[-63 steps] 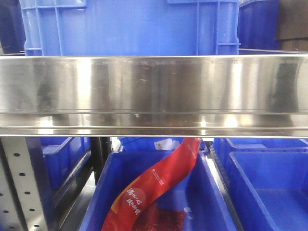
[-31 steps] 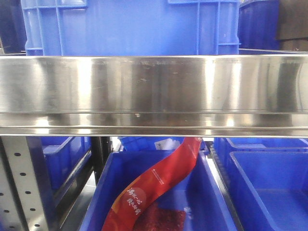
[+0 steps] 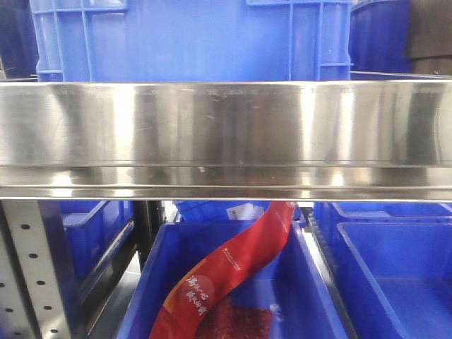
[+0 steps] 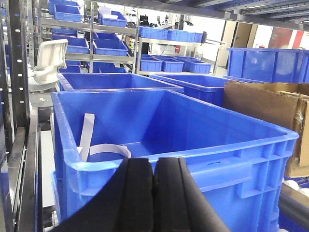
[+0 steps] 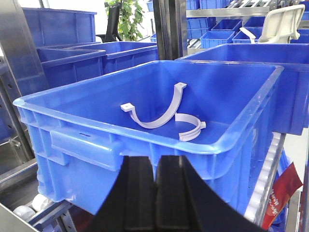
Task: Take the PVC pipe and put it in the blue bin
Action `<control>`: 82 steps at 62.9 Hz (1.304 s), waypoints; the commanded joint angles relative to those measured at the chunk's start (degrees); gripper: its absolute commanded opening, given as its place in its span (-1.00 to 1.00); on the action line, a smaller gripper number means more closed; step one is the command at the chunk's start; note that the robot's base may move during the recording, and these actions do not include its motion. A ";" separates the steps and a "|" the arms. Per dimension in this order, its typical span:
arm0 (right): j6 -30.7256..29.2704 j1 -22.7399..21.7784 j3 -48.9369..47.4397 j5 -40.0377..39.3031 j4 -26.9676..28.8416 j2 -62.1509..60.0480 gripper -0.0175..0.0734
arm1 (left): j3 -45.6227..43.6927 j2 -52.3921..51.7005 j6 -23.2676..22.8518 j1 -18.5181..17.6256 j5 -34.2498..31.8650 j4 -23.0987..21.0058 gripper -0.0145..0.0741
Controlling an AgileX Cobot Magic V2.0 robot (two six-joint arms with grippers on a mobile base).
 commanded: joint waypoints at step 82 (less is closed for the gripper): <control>-0.37 -30.14 45.70 -7.72 -6.74 -49.00 -0.98 | 0.04 -0.40 -0.19 -0.24 -1.52 -0.36 -0.92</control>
